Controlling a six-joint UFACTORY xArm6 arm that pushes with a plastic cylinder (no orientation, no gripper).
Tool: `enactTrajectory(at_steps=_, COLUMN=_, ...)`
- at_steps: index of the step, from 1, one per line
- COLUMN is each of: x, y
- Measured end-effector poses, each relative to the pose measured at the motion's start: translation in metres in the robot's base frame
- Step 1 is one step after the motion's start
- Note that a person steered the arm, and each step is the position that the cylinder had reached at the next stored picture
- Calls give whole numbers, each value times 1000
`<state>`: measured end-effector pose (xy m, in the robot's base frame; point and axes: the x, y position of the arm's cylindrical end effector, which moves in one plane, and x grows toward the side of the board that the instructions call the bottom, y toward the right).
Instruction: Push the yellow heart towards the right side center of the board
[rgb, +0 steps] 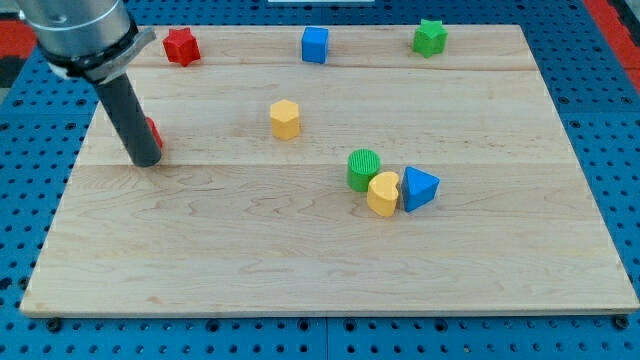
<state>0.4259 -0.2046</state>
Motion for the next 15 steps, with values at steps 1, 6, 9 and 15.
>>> enactTrajectory(at_steps=1, x=-22, y=-10)
enactTrajectory(at_steps=6, x=97, y=215)
enactTrajectory(at_steps=9, x=64, y=386)
enactTrajectory(at_steps=15, x=66, y=285)
